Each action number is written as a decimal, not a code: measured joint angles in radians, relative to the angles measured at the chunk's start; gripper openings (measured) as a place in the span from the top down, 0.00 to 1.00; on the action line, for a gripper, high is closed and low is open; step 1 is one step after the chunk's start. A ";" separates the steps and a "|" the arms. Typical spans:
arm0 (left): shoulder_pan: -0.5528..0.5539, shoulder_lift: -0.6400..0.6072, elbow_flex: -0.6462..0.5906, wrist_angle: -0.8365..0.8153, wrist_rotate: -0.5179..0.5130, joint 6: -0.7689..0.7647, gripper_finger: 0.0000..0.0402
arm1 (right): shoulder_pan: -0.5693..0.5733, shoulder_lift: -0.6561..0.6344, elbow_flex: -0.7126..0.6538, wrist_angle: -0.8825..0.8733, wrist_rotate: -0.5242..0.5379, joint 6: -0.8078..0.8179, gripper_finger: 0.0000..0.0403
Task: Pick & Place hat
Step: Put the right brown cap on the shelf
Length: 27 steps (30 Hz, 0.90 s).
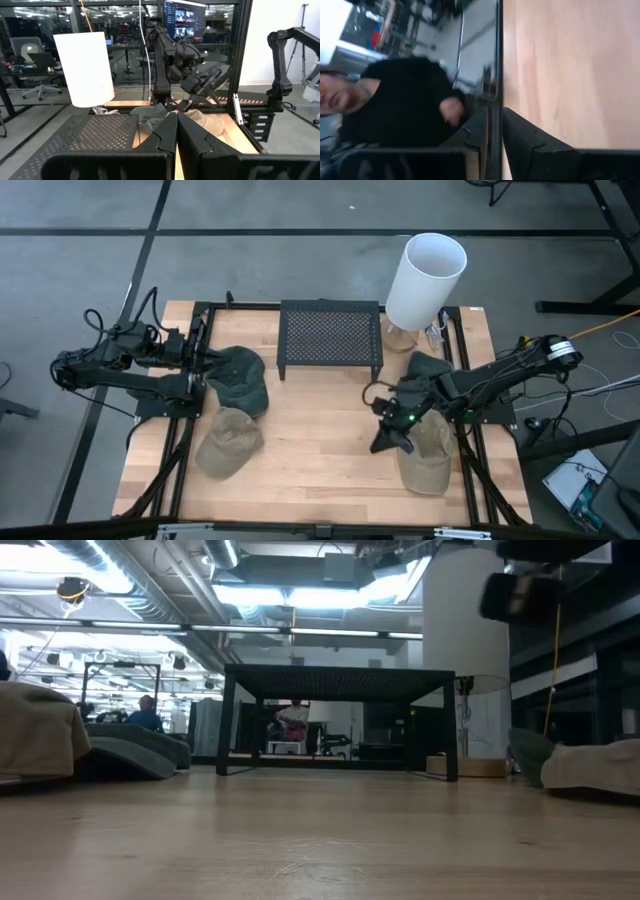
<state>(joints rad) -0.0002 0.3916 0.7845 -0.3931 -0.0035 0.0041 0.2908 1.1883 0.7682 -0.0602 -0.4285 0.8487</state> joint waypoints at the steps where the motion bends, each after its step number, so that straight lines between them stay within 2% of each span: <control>1: 0.000 0.000 0.000 0.000 0.000 0.000 0.99 | 0.014 0.001 0.015 -0.045 -0.008 0.018 0.86; 3: 0.000 0.000 0.000 0.000 0.000 0.000 0.99 | 0.047 0.001 0.045 -0.142 -0.003 0.049 0.86; 10: 0.000 0.000 0.000 0.000 0.000 0.000 0.99 | 0.205 0.001 0.142 -0.399 0.134 0.216 0.86; 18: 0.000 0.000 0.000 0.000 0.000 0.000 0.99 | 0.398 0.001 0.154 -0.707 0.310 0.529 0.86; 22: 0.000 0.000 0.000 0.000 0.000 0.000 0.99 | 0.429 0.001 0.154 -0.890 0.317 0.629 0.86; 27: 0.000 0.000 0.000 0.000 0.000 0.000 0.99 | 0.410 0.001 0.154 -1.071 0.396 0.712 0.86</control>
<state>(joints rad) -0.0005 0.3916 0.7845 -0.3931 -0.0036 0.0037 0.7004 1.1896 0.9218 -1.1316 -0.0323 1.5611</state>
